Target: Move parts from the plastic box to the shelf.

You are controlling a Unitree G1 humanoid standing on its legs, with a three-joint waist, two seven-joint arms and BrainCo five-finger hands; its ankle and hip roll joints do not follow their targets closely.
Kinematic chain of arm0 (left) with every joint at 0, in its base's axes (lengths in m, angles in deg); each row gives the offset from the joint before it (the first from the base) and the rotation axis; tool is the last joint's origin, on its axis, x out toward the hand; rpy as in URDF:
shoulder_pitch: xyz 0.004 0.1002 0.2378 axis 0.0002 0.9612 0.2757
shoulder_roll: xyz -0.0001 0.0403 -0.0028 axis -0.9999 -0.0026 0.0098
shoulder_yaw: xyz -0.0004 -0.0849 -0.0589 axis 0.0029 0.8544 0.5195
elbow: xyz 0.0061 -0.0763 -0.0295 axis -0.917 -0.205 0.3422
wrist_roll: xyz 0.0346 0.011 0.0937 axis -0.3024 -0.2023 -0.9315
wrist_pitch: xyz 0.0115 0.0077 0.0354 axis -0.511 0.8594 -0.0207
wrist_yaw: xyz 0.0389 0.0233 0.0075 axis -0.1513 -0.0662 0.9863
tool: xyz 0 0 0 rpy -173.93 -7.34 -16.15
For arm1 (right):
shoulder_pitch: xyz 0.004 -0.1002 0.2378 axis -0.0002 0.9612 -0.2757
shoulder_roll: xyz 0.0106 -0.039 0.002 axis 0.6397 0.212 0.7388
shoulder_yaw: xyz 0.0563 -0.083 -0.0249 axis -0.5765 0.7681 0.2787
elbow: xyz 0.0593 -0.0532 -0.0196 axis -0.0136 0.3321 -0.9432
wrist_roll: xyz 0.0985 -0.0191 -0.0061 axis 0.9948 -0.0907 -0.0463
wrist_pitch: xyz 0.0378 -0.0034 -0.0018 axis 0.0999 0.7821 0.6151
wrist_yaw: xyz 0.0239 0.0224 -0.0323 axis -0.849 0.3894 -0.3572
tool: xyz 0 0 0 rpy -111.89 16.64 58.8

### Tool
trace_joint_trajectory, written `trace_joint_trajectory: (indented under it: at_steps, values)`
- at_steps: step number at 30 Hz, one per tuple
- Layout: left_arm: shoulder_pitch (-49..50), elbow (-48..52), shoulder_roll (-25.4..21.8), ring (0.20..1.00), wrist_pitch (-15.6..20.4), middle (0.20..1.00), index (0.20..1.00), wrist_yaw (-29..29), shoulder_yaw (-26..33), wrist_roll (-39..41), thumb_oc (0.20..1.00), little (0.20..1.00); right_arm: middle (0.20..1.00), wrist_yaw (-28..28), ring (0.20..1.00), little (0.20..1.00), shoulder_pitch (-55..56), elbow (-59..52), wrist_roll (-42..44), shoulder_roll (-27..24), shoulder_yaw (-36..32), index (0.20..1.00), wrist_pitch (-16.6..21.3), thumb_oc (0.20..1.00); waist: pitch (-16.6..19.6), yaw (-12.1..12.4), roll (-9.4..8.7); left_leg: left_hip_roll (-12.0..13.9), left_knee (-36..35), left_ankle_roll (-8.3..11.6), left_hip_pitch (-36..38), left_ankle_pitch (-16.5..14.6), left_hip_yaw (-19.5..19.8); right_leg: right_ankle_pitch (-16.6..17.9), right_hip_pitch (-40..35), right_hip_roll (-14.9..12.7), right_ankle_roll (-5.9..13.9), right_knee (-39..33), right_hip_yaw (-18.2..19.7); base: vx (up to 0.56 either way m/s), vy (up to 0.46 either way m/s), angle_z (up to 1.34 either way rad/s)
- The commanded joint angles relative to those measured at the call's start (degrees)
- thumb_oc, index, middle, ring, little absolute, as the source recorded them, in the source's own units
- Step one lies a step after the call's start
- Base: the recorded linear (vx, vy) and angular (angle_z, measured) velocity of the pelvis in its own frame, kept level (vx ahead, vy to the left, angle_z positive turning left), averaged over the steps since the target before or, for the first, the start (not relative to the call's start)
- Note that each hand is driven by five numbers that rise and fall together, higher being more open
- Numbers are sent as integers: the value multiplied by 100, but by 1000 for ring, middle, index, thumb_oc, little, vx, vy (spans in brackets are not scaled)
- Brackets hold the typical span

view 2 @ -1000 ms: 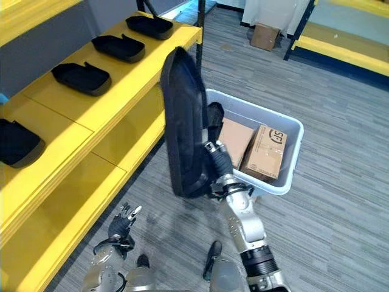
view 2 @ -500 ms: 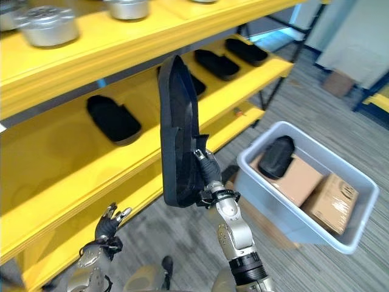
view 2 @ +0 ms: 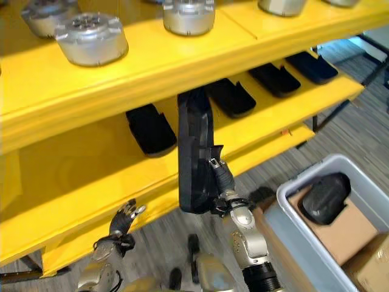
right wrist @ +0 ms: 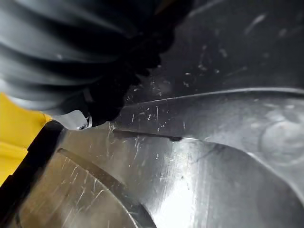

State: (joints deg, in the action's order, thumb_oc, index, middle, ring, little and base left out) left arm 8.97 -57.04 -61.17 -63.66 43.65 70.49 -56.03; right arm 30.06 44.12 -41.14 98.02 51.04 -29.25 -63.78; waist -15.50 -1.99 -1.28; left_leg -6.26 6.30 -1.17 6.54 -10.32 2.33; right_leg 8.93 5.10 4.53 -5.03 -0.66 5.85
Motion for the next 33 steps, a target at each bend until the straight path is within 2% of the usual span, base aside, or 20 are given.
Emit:
trace_joint_trajectory:
  at_steps: [1,4,5,6,7,8,9,10,11,14,15,16,17,18,19,21,23,24,29,33]
  values:
    - [-111,526,-12,1000,242,1000,1000,-46,153,61,1000,1000,200,108,200,200,-117,-579,248,138,-210,200,348,200,96,-140,322,409,-1130,41,129,1118,-139,-309,-222,283,492,40,-158,52,-77,25]
    - [-58,550,52,1000,231,1000,1000,-28,213,91,1000,1000,200,119,200,200,-130,-622,248,122,-242,200,329,200,146,-133,401,441,-1130,55,162,1194,-95,-323,-284,301,492,66,-116,27,-55,3]
    - [-36,619,123,1000,217,1000,1000,-31,244,106,1000,1000,200,107,200,200,-159,-652,246,117,-202,200,342,200,127,-125,449,452,-985,114,158,1396,-47,-356,-337,315,483,95,-80,19,-53,2]
    - [-36,620,123,1000,217,1000,1000,-31,244,106,1000,1000,200,106,200,200,-158,-653,246,117,-201,200,341,200,125,-131,448,451,-977,115,155,1393,-42,-356,-339,313,483,94,-84,-17,-65,9]
    - [-61,643,130,1000,207,1000,1000,-33,231,110,1000,1000,200,94,200,200,-172,-684,241,95,-178,200,347,200,74,-130,410,416,-535,175,40,1392,-91,-333,-368,250,486,94,-95,-25,-21,20]
    - [-62,642,131,1000,207,1000,1000,-33,232,110,1000,1000,200,92,200,200,-171,-688,242,94,-177,200,345,200,72,-143,411,416,-490,176,17,1368,-80,-333,-368,248,486,93,-107,-59,-60,29]
    - [-119,664,134,1000,184,1000,1000,-22,229,113,1000,1000,200,79,200,200,-163,-744,236,38,-209,200,368,200,-40,-157,315,462,74,216,-79,1201,-257,-285,-432,92,499,110,-205,-29,-51,35]
    - [-116,659,120,1000,156,1000,1000,2,239,108,1000,1000,200,85,200,200,-152,-758,249,45,-209,200,359,200,-27,-172,282,611,83,184,-46,1160,-329,-279,-435,17,520,126,-261,-14,-53,46]
    - [-79,672,118,1000,144,1000,1000,23,265,109,1000,1000,200,96,200,200,-141,-754,240,48,-249,200,352,200,-25,-185,231,875,106,145,17,1152,-430,-270,-480,-84,540,105,-312,45,-9,89]
    - [155,713,127,1000,112,1000,1000,98,358,86,1000,1000,200,162,200,200,-75,-646,259,97,-291,200,295,200,101,-110,172,1529,-265,6,156,1213,-327,-289,-628,-219,568,2,-286,83,12,82]
    - [160,715,127,1000,112,1000,1000,99,356,86,1000,1000,200,163,200,200,-72,-645,259,97,-291,200,295,200,104,-108,176,1535,-277,8,166,1213,-330,-292,-633,-214,566,1,-285,81,39,14]
    - [245,802,190,1000,78,1000,1000,161,410,43,1000,1000,200,153,200,200,-48,-608,226,117,-359,200,286,200,222,-115,169,1991,-607,-12,106,1417,-362,-285,-613,-285,623,30,-260,49,32,13]
    - [245,802,190,1000,78,1000,1000,161,410,43,1000,1000,200,153,200,200,-48,-608,226,117,-359,200,286,200,222,-115,169,1991,-607,-12,106,1417,-362,-285,-613,-285,623,30,-260,115,123,23]
    - [305,850,204,1000,55,1000,1000,220,404,4,1000,1000,200,138,200,200,-69,-614,200,120,-395,200,259,200,288,-113,237,2344,-1113,44,163,1587,-414,-322,-634,-308,670,89,-230,80,129,36]
    - [281,834,201,1000,63,1000,1000,224,379,-18,1000,1000,200,130,200,200,-69,-614,175,121,-398,200,263,200,290,-128,270,2416,-1130,104,110,1565,-492,-313,-645,-331,679,125,-251,88,187,42]
    - [225,753,217,1000,81,1000,1000,251,343,-40,1000,1000,200,130,200,200,-58,-646,169,172,-412,200,262,200,332,-178,322,2469,-1130,253,149,1527,-586,-293,-689,-405,652,163,-287,72,162,42]
    - [210,727,183,1000,98,1000,1000,268,334,-48,1000,1000,200,164,200,200,-56,-636,174,201,-380,200,235,200,372,-169,343,2486,-1130,264,198,1462,-553,-318,-748,-407,624,144,-276,78,128,12]
    - [255,762,103,1000,119,1000,1000,263,330,-48,1000,1000,200,186,200,200,-49,-636,207,291,-334,200,220,200,385,-79,360,2364,-1130,225,194,1394,-451,-310,-763,-442,589,83,-253,34,187,0]
    - [269,668,-127,1000,201,1000,1000,238,308,-19,1000,1000,200,240,200,200,-146,-600,191,487,-230,200,215,200,397,145,344,1932,-1130,306,269,1444,-674,-308,-888,-818,559,12,-414,44,254,-7]
    - [227,608,-205,1000,223,1000,1000,226,260,-22,1000,1000,200,240,200,200,-347,-418,154,541,-71,200,199,200,362,234,312,1732,-1130,340,324,1444,-737,-317,-959,-1013,587,-9,-562,38,208,11]
